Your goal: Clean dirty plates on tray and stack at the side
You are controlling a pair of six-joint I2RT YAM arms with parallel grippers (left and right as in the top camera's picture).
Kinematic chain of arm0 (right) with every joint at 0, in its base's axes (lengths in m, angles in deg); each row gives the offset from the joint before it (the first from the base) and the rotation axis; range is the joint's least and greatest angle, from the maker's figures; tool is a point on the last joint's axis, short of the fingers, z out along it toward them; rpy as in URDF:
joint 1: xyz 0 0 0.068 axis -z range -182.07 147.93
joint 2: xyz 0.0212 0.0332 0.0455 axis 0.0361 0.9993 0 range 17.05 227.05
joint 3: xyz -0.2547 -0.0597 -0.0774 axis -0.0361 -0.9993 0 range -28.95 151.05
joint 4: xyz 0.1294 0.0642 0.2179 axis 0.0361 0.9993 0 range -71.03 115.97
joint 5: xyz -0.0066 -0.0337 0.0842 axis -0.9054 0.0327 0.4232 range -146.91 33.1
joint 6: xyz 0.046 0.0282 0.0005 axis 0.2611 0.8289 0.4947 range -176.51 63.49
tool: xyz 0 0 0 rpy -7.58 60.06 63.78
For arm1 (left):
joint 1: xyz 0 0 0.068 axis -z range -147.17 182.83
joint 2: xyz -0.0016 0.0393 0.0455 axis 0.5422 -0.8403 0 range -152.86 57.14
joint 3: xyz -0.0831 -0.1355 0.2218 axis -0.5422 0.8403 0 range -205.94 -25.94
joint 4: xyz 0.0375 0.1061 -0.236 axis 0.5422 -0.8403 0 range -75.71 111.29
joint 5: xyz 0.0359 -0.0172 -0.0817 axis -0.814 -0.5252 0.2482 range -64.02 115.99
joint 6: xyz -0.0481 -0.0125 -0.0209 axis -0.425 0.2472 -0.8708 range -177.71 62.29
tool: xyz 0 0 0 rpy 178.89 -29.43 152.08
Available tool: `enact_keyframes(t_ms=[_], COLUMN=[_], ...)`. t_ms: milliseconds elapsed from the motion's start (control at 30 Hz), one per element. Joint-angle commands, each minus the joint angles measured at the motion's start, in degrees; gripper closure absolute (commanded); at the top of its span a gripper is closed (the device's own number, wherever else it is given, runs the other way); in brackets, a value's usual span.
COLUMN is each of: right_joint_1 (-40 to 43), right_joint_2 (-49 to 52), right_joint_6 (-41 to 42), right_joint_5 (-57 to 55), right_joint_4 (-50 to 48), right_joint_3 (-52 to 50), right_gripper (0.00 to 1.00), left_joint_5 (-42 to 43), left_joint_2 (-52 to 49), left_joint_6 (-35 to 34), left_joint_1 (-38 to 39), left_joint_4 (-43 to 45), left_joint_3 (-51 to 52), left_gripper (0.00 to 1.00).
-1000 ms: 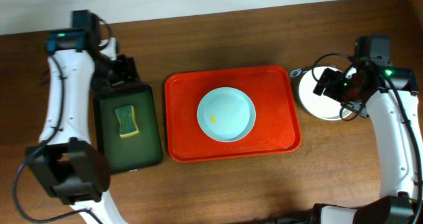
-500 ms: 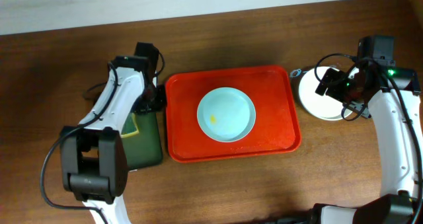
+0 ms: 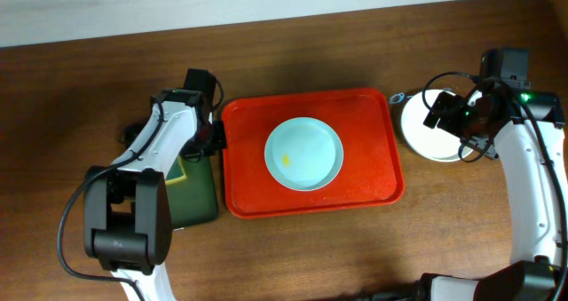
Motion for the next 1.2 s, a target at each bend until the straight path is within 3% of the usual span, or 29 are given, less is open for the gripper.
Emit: enact_keyframes(t_ms=[0,433,733,767,800,833,1067,1167], right_joint_1=[0.2,0.2,0.2,0.2,0.2,0.2,0.2,0.2], right_joint_2=[0.4,0.4,0.4,0.4,0.4,0.4,0.4,0.4], right_joint_6=[-0.6,-0.6,-0.6,-0.6,-0.6,-0.6,-0.6,-0.6], right_joint_5=[0.3,0.3,0.3,0.3,0.3,0.3,0.3,0.3], right_joint_4=[0.0,0.0,0.0,0.0,0.0,0.0,0.0,0.0], right_joint_3=[0.0,0.0,0.0,0.0,0.0,0.0,0.0,0.0], right_gripper=[0.02,0.02,0.01,0.02,0.02,0.02,0.02,0.02], left_joint_5=[-0.1,2.6,5.0,5.0,4.7,3.6,-9.0,-7.2], left_joint_2=[-0.2,-0.2,-0.2,-0.2,-0.2,-0.2,-0.2,-0.2], left_joint_6=[0.3,3.8,3.8,3.8,3.8,3.8,2.1,1.8], left_joint_1=[1.7,5.0,5.0,5.0,4.9,4.9,4.5,0.2], left_joint_4=[1.1,0.5,-7.2,-8.1,-9.3,-10.9,-15.7,-18.0], left_joint_3=[0.9,-0.5,-10.0,-11.4,-13.2,-15.2,-16.2,-16.2], left_gripper=[1.00,1.00,1.00,0.96,0.84,0.79,0.65,0.56])
